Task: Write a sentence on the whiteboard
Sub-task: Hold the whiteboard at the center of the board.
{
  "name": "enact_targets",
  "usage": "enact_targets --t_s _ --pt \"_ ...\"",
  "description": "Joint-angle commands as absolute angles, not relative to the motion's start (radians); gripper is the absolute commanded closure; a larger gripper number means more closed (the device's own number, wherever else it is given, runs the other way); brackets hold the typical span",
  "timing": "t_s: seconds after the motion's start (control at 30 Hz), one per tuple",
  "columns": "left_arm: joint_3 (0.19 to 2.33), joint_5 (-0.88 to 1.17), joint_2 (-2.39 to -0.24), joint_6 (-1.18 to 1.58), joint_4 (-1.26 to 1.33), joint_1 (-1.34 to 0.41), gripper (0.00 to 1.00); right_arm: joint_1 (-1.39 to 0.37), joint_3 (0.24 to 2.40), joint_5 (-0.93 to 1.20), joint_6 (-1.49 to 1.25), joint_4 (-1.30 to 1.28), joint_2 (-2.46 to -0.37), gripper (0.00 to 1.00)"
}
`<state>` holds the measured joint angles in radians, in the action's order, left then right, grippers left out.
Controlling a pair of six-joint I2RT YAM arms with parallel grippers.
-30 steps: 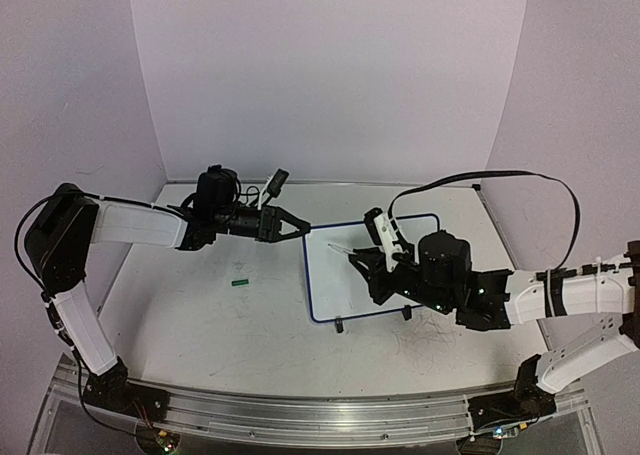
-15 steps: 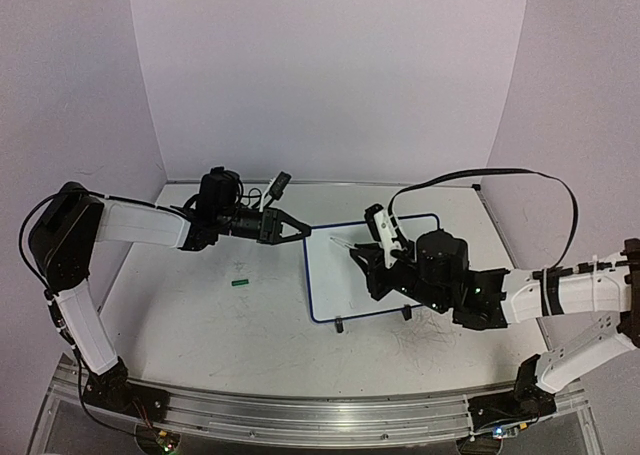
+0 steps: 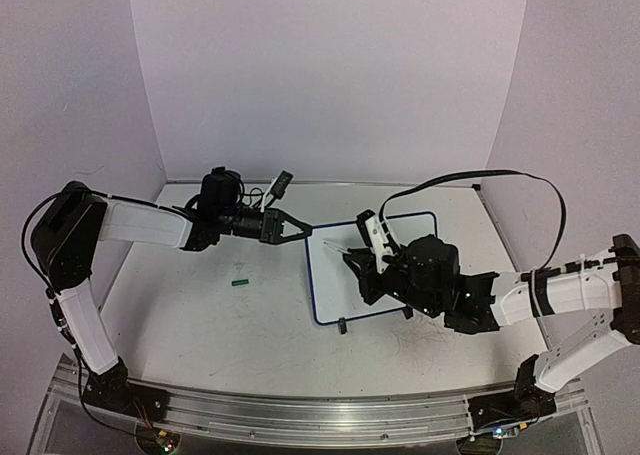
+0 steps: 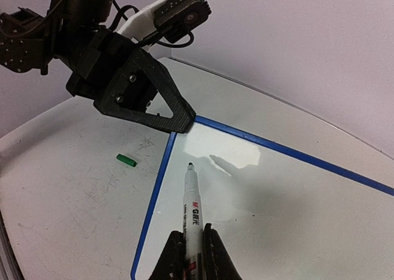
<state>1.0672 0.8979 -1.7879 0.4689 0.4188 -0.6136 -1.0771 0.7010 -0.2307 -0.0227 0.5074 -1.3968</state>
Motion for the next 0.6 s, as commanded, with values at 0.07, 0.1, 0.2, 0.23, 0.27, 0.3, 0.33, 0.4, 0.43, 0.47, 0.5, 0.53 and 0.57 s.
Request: enact_targets --t_s 0.07,0.1,0.2,0.23,0.27,0.3,0.33,0.4,0.43,0.47,0.5,0.53,0.57 --pt "1.091 0.915 -1.804 0.439 0.435 -0.615 0.98 -1.085 0.711 -0.262 -0.009 0.592 -1.402 1.0" --pt "1.09 0.916 -1.805 0.434 0.436 -0.615 0.99 -1.085 0.712 -0.265 -0.009 0.593 -1.404 1.0" --pt "1.082 0.926 -1.804 0.412 0.435 -0.616 1.0 -1.086 0.717 -0.268 -0.009 0.596 -1.413 1.0" --pt "1.078 0.929 -1.802 0.402 0.435 -0.615 1.0 -1.085 0.719 -0.266 -0.009 0.596 -1.417 1.0" --pt "1.075 0.93 -1.8 0.389 0.436 -0.615 1.0 -1.085 0.721 -0.263 -0.008 0.596 -1.42 1.0" --pt "1.071 0.93 -1.799 0.377 0.436 -0.615 1.0 -1.085 0.721 -0.26 -0.008 0.599 -1.423 1.0" --pt "1.068 0.93 -1.797 0.364 0.436 -0.616 1.0 -1.085 0.721 -0.257 -0.008 0.602 -1.425 1.0" --pt "1.059 0.929 -1.795 0.346 0.435 -0.615 1.0 -1.085 0.722 -0.25 -0.009 0.606 -1.428 1.0" --pt "1.057 0.929 -1.797 0.34 0.436 -0.615 1.0 -1.086 0.722 -0.249 -0.008 0.607 -1.429 1.0" --pt "1.055 0.929 -1.799 0.335 0.436 -0.615 1.0 -1.086 0.723 -0.247 -0.008 0.607 -1.43 1.0" --pt "1.054 0.931 -1.801 0.332 0.436 -0.616 1.0 -1.085 0.723 -0.245 -0.008 0.608 -1.431 1.0" --pt "1.054 0.932 -1.804 0.33 0.436 -0.615 1.0 -1.086 0.725 -0.243 -0.008 0.608 -1.432 1.0" --pt "1.054 0.934 -1.807 0.328 0.436 -0.615 1.0 -1.087 0.727 -0.243 -0.008 0.608 -1.433 1.0"
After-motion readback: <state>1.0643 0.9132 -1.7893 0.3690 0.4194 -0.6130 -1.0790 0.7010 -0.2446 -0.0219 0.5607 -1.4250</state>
